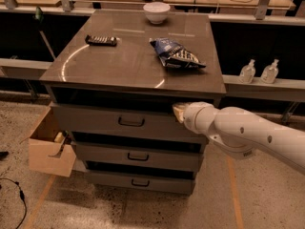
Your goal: Open top drawer
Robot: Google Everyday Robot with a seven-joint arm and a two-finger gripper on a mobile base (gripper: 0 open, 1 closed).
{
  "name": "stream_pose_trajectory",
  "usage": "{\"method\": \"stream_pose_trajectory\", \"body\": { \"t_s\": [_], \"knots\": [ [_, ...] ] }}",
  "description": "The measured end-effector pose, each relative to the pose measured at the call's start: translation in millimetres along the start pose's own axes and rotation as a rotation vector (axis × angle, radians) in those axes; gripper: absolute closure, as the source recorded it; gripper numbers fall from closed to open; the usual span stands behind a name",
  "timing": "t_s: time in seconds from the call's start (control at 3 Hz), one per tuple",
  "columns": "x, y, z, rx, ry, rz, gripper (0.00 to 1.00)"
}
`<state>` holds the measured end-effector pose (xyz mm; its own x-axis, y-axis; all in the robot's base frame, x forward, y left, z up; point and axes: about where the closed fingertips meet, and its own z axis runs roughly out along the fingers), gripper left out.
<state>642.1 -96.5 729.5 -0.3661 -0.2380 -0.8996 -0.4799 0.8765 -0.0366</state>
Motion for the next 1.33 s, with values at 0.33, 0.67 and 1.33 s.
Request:
{"method": "stream_pose_trajectory", "body": {
  "t_s": [0.33, 0.67, 1.33],
  "knots": [
    [1, -3, 6, 0.021, 0.002, 0.032, 1.00],
    [2, -1, 12, 0.019, 0.032, 0.045, 1.00],
    [12, 0, 6, 0.008, 0.096, 0.054, 1.00]
  ]
}}
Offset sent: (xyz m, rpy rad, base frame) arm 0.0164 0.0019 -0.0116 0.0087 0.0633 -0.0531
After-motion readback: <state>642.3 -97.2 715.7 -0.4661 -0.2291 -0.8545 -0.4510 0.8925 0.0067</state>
